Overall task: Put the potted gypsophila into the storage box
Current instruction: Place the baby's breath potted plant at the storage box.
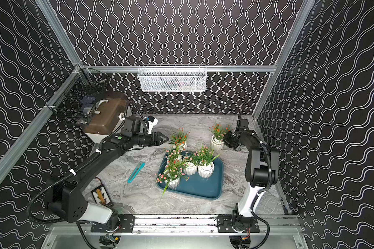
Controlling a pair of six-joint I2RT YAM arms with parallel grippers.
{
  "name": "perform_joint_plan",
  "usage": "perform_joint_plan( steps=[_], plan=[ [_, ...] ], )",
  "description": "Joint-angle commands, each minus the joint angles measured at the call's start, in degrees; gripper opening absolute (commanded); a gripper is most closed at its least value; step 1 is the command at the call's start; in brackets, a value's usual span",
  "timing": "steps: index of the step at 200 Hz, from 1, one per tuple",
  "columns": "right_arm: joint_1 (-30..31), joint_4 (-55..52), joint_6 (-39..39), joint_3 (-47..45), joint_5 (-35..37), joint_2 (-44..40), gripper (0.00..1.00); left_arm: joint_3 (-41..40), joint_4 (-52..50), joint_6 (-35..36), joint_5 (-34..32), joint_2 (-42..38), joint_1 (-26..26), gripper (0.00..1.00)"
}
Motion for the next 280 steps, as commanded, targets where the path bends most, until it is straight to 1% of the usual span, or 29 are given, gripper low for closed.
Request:
perform_joint_plan(
  steps=[1,33,54,84,134,173,224,254,280],
  plan=[
    [0.33,-1.07,-0.23,0.57,1.2,0.48,0.23,0.52,0.56,0.94,0.1,-0.42,-0.06,0.54],
    [0.44,-1.64,-0.55,1.03,1.39,1.13,0.17,0.52,0.56,0.9,0.08,-0.35,-0.1,0.54],
    [0.44,-1.47,-0.5,0.83,1.1,0.97,0.12,0.52,0.56,0.81,0.16,-0.35,-0.08,0.54],
    [0.44,-1.38,-0.22,0.97,0.33,-0.2,0.0,0.52,0.56,0.9,0.09,-0.51,-0.09,0.54],
    [0.44,-2.41,1.38,2.38,-0.84,-4.92,0.0,0.26,1.09,0.46,0.6,-0.49,-0.08,0.54],
    [0.44,-5.54,1.94,4.79,-1.44,-8.6,0.0,0.17,1.88,0.54,1.35,-1.36,-0.8,0.54],
    [0.79,-6.59,3.7,3.21,-2.69,-17.84,0.0,0.47,1.83,1.33,1.53,-2.17,-2.54,0.54],
    [2.49,-9.11,3.57,3.38,-2.58,-23.72,0.0,0.65,1.48,1.59,1.13,-2.11,-2.83,0.54],
    [3.5,-10.43,3.54,3.25,-4.97,-28.24,0.0,0.82,1.02,1.85,1.04,-1.64,-2.87,0.54]
  ],
)
